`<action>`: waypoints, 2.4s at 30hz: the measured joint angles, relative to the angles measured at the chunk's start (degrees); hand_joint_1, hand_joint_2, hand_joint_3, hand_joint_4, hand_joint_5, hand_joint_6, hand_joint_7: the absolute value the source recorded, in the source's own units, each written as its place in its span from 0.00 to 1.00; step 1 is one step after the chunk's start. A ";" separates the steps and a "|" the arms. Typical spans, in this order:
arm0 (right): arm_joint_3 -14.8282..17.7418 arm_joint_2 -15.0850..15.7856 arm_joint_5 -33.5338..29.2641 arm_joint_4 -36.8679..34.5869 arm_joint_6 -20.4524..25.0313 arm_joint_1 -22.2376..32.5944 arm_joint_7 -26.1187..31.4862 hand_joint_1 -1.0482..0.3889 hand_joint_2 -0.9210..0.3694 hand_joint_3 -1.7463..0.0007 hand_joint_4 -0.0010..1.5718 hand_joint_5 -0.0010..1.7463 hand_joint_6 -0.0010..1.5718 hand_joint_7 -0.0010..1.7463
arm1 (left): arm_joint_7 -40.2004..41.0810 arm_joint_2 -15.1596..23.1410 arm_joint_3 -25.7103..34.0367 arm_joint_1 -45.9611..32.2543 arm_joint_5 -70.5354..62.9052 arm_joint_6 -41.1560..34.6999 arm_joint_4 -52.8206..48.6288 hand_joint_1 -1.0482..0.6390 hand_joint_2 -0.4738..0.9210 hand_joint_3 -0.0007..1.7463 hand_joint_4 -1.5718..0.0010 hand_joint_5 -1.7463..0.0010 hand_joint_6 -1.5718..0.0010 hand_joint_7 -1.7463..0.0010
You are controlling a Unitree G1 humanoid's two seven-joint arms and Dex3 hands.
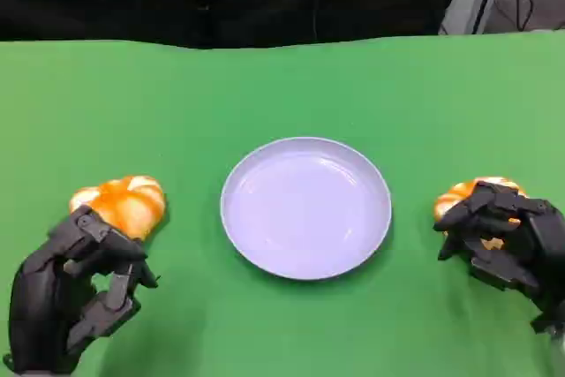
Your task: Grasp the bread from the table and place it into the plate.
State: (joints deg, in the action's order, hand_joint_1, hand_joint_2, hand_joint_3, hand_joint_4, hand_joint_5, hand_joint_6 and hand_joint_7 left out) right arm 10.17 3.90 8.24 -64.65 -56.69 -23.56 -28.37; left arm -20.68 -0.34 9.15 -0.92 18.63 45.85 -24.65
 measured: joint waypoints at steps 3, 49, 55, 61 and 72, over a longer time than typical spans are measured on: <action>-0.01 0.00 -0.07 0.00 0.00 0.00 0.12 0.78 0.08 0.62 0.54 0.80 0.57 0.57 | 0.00 0.00 0.00 0.00 0.00 0.00 0.01 0.58 0.89 0.49 0.50 0.00 0.53 0.17; -0.02 0.00 -0.02 -0.04 0.01 -0.01 -0.02 0.78 0.08 0.60 0.54 0.81 0.57 0.57 | 0.02 1.34 -0.15 -0.02 -5.49 -0.60 -0.68 0.49 1.00 0.11 0.36 0.91 0.40 0.98; 0.01 0.00 0.02 -0.17 0.01 -0.04 -0.22 0.77 0.07 0.61 0.54 0.81 0.56 0.57 | 0.32 1.60 -0.08 0.22 -7.71 1.08 -2.09 0.45 1.00 0.06 0.41 0.98 0.48 1.00; 0.03 0.00 0.02 -0.21 0.16 -0.05 -0.22 0.78 0.07 0.61 0.54 0.81 0.56 0.57 | 1.23 3.00 -0.15 1.06 -10.22 3.33 -4.67 0.34 1.00 0.06 0.53 1.00 0.61 1.00; 0.00 0.00 -0.13 -0.45 -0.10 -0.05 0.04 0.77 0.07 0.61 0.54 0.82 0.56 0.58 | 4.44 5.26 -0.85 1.81 -16.22 5.91 -6.01 0.26 1.00 0.08 0.64 1.00 0.68 1.00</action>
State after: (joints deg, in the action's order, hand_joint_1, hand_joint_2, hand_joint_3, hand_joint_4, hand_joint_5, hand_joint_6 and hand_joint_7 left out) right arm 10.17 3.90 8.12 -65.10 -56.79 -23.61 -28.33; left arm -16.24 4.92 8.30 0.90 2.40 51.76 -30.65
